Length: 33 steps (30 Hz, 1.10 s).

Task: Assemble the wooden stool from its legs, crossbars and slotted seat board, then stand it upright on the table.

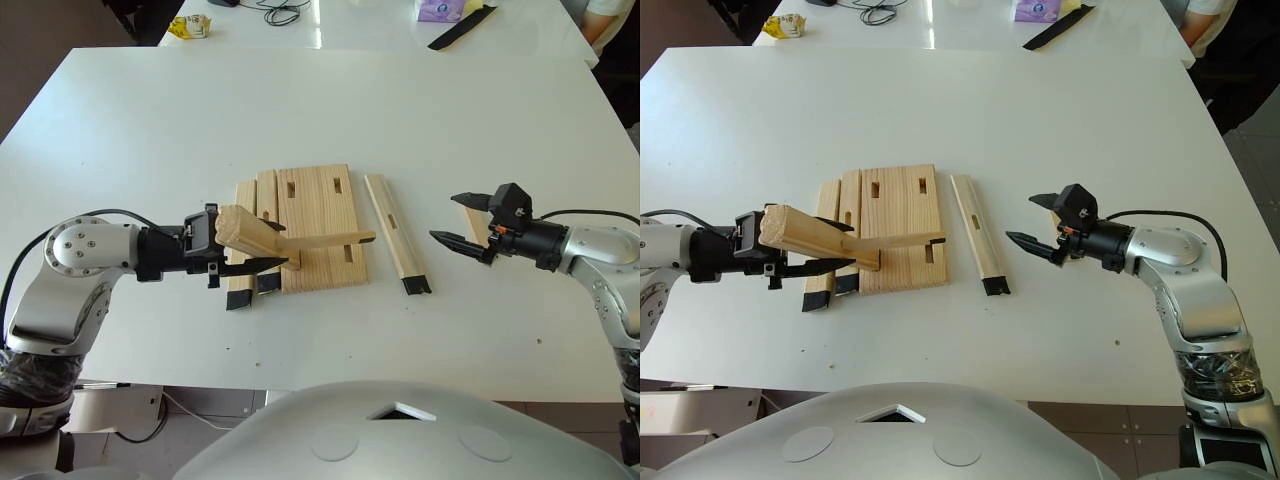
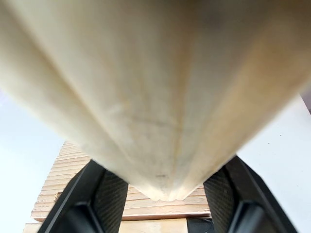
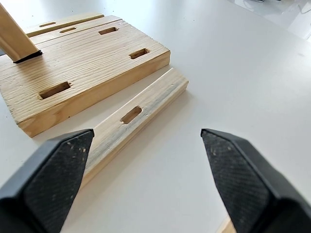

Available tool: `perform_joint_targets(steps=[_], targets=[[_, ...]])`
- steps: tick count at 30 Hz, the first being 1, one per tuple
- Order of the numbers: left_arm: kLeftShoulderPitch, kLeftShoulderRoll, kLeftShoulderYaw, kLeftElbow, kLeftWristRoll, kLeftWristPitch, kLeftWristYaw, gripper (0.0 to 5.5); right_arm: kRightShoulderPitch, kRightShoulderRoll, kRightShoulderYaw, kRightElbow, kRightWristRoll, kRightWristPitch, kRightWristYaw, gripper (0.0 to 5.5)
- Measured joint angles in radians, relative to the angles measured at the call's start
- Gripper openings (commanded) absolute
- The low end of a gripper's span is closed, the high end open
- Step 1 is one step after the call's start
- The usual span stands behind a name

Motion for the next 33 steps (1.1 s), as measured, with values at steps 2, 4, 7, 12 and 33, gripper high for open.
perform_joint_targets(steps=[2,4,7,12,33], targets=[[0.003,0.000,-0.006,-0.010,-0.001,0.002,0.005,2.06,-0.001,0.000,0.003,0.000,0.000,0.000,0.000,4.07],[0.019,-0.003,-0.007,-0.022,-0.001,0.003,0.017,2.06,-0.009,-0.001,0.006,0.004,0.000,0.000,0.002,4.07],[0.035,-0.014,-0.008,-0.040,-0.001,-0.002,0.024,2.06,-0.026,-0.003,0.006,0.016,0.000,0.000,0.006,4.07],[0.046,-0.021,-0.022,-0.050,0.004,-0.040,0.025,2.06,-0.039,-0.004,0.008,0.028,-0.001,-0.001,0.013,4.07],[-0.022,0.006,-0.055,-0.058,-0.036,0.018,-0.051,2.06,-0.038,-0.002,0.027,0.017,-0.017,-0.006,0.007,4.07]])
